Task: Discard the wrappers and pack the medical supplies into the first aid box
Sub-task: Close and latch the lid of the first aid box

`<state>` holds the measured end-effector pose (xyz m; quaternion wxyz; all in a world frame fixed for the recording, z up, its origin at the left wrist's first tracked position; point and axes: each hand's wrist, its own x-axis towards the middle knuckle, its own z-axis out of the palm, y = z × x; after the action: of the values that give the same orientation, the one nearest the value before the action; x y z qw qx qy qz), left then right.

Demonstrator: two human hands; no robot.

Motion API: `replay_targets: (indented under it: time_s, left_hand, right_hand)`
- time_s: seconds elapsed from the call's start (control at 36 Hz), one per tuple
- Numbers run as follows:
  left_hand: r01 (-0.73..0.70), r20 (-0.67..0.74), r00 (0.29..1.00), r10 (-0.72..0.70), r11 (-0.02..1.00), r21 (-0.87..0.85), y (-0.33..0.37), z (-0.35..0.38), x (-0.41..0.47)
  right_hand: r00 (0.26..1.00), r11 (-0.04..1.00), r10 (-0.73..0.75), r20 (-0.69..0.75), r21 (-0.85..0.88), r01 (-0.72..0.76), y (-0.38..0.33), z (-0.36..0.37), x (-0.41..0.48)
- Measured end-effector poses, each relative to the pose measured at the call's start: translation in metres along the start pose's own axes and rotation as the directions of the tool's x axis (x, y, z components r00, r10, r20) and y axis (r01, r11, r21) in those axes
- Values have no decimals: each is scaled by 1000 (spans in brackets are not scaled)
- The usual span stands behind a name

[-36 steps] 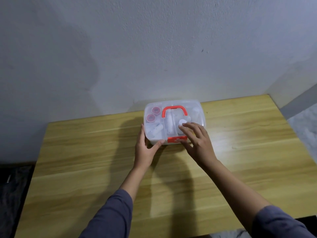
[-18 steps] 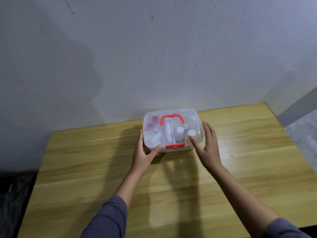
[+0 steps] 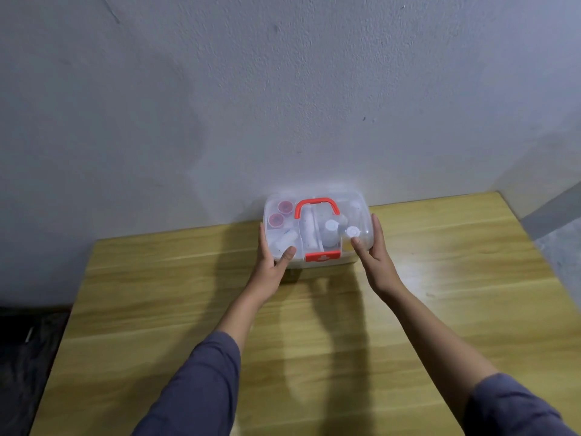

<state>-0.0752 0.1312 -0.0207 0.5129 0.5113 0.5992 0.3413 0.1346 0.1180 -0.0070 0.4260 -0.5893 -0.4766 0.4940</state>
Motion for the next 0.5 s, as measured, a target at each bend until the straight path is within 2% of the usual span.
replay_targets:
  time_s: [0.22,0.36,0.5]
  left_hand:
    - [-6,-13,1000,6,1000,-18,0,6,0]
    - [10,8,1000,-10,1000,-3,2,3,1]
    - [61,55,997,-56,993,-104,12,-8,-3]
  right_hand:
    - [999,1000,2,38,-3,-2,-6,-5,3]
    - [999,998,18,45,-65,-15,-6,-9,5]
    - [994,984,100,47,-154,-92,-14,-17,3]
